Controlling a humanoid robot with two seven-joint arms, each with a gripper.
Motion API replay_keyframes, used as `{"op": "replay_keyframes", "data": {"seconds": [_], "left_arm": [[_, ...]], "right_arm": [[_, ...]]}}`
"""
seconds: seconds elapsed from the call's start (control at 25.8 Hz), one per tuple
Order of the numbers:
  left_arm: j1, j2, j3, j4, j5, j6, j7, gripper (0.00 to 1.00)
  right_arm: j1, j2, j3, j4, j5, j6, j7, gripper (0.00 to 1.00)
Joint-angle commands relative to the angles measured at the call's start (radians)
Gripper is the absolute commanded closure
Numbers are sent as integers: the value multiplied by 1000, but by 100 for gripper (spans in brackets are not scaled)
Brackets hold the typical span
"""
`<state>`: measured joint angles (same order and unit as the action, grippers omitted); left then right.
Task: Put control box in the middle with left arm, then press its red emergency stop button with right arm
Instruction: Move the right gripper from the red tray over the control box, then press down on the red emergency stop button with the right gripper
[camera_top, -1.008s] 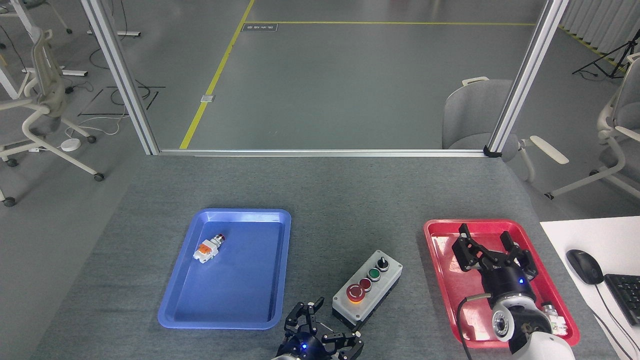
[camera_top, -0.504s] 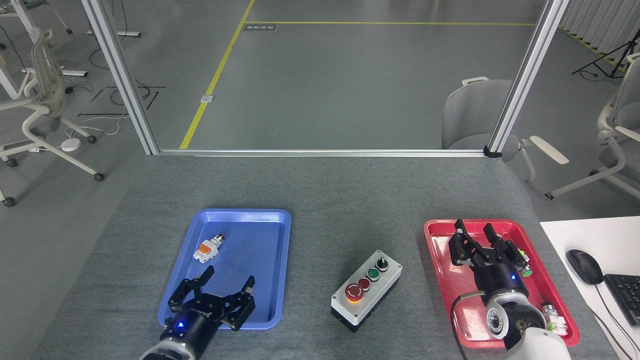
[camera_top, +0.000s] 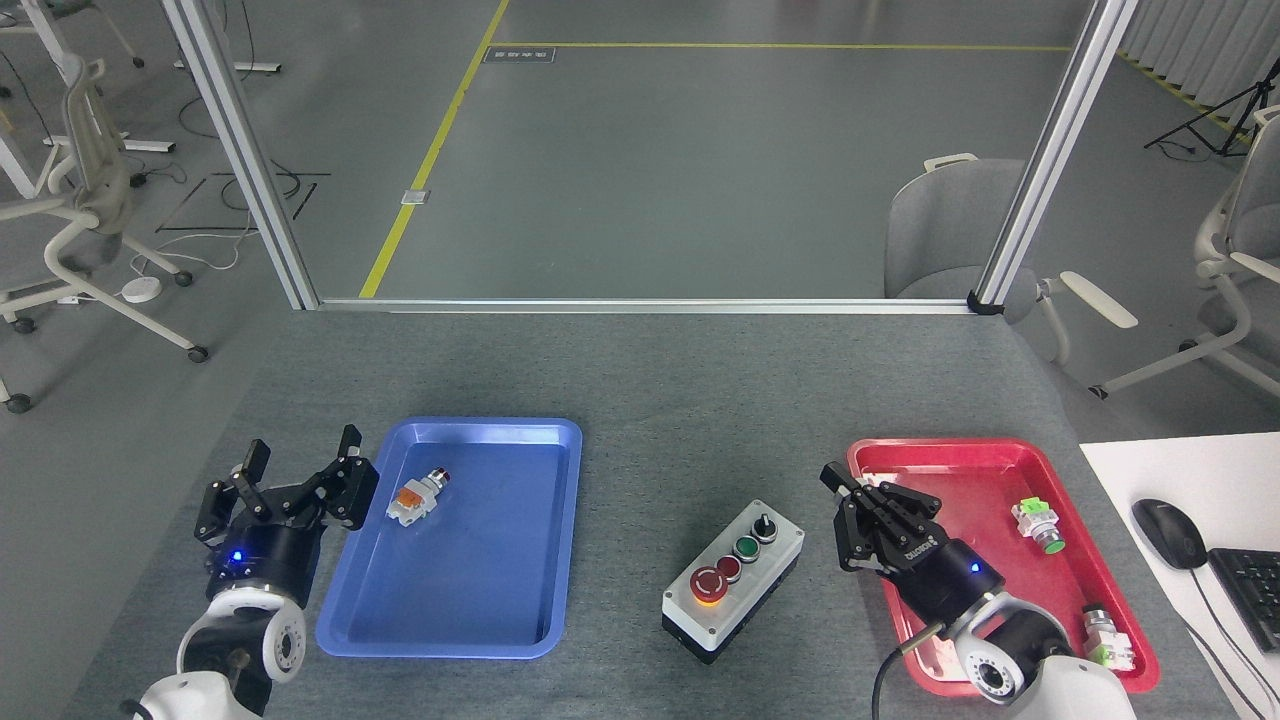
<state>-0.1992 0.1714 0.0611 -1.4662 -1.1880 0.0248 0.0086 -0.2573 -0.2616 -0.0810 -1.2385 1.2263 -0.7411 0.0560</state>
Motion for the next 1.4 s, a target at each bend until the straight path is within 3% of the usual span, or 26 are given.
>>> {"op": "replay_keyframes", "data": {"seconds": [0.0, 0.39, 0.74, 1.05, 1.36], "left_arm": [[-11, -20, 3, 7, -1, 11, -1, 2], [0, -32, -1, 21, -7, 9, -2, 1], [0, -32, -3, 23, -18, 9, -13, 1], [-2, -33, -4, 26, -19, 9, -15, 1], [0, -32, -26, 30, -21, 9, -15, 1]], "right_arm": [[0, 4, 30, 8, -1, -44, 5, 100], [-77, 42, 237, 146, 10, -44, 10, 100], [-77, 47, 260, 177, 9, -44, 162, 100], [-66, 44, 259, 183, 9, -44, 168, 100], [-77, 44, 274, 263, 12, -44, 203, 100]]}}
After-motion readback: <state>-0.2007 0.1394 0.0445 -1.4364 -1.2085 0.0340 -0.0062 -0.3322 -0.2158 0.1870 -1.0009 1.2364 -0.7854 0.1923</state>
